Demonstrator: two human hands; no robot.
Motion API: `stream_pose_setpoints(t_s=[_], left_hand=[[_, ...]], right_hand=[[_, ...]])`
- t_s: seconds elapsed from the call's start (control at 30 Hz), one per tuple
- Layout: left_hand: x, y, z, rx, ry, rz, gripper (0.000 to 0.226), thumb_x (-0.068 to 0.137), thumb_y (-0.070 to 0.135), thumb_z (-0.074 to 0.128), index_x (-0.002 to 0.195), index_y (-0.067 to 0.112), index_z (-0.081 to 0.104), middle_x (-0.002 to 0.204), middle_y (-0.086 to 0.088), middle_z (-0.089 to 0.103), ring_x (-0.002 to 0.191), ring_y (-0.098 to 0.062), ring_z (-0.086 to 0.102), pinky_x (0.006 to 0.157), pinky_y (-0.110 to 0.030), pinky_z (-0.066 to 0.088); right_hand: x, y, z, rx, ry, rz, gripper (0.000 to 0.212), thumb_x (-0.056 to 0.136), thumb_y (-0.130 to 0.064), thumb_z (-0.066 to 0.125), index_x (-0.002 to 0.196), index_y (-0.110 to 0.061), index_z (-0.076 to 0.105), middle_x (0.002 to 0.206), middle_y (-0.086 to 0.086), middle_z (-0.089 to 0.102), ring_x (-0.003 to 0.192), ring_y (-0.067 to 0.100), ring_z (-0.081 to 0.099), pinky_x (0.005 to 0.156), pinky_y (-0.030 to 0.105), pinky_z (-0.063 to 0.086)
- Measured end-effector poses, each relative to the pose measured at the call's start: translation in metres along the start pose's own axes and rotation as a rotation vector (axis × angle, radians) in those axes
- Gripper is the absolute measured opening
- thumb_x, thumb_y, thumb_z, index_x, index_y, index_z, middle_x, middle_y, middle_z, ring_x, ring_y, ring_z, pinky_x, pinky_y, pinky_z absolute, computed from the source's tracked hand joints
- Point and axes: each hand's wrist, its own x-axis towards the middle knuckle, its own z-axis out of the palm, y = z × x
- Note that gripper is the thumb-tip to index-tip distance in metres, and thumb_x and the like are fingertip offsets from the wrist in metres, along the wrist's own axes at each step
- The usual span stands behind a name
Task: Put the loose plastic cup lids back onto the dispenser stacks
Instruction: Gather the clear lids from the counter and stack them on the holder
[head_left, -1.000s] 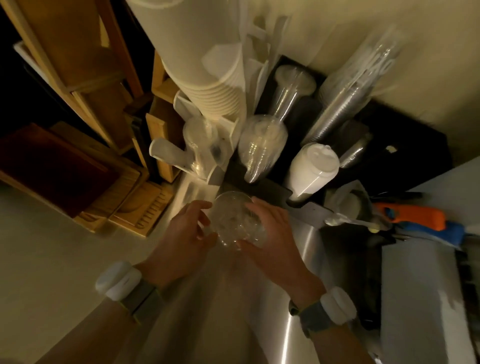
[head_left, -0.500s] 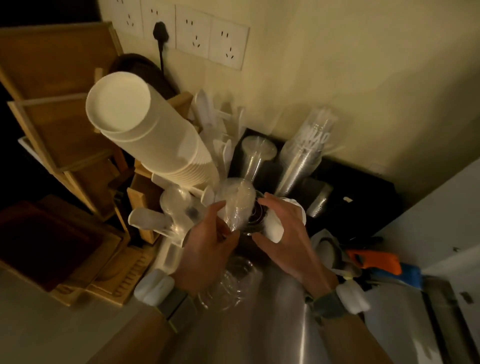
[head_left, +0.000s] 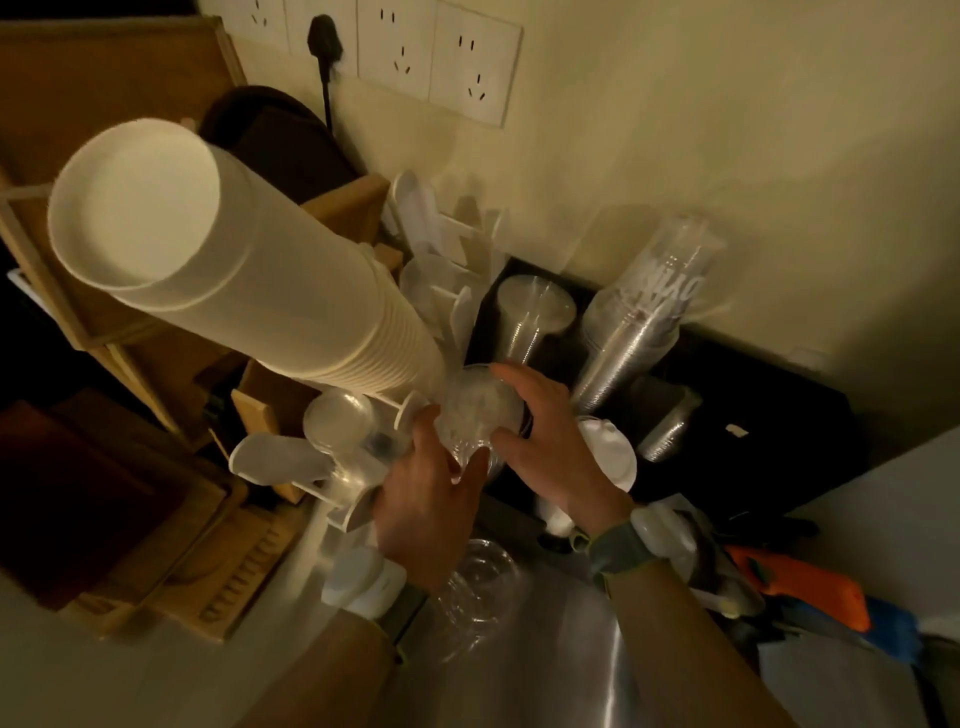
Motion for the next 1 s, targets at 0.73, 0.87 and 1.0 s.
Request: stream_pose_setpoints(t_s=[0.73,0.87,1.0], left_hand=[[0.000,-0.015,0.000,-0.064,-0.080,0.125,0.069,0.084,0.016,0.064,0.139,0.010,0.022,0.083,-0.006,0.072,0.078,-0.019,0.071,0.073,-0.043,0.058],[-0.004,-0.011,-0.012,-0.056,-0.109,0.140,0.075,0.083,0.014,0.063,0.140,0.022,0.014,0.080,0.000,0.069,0.070,-0.013,0.069,0.060,-0.026,0.052],[-0.022,-0.023,-0.031,-0.102,-0.134,0.200,0.056,0.085,0.019,0.060,0.131,0.029,0.029,0.074,0.012,0.063,0.060,0.001,0.061,0.052,-0.017,0.044]], right_hand=[[-0.002,-0.005,0.012,0.082,0.047,0.073,0.056,0.088,-0.025,0.059,0.140,-0.031,0.040,0.156,0.003,0.026,0.142,0.025,0.019,0.113,0.041,0.026],[-0.011,-0.015,0.008,0.078,0.088,0.084,0.054,0.089,-0.027,0.061,0.139,-0.031,0.042,0.153,0.001,0.031,0.140,0.021,0.023,0.113,0.042,0.029],[-0.046,-0.017,0.008,0.147,0.282,0.048,0.043,0.084,-0.031,0.063,0.126,-0.029,0.052,0.135,-0.005,0.050,0.128,0.015,0.042,0.105,0.033,0.040]])
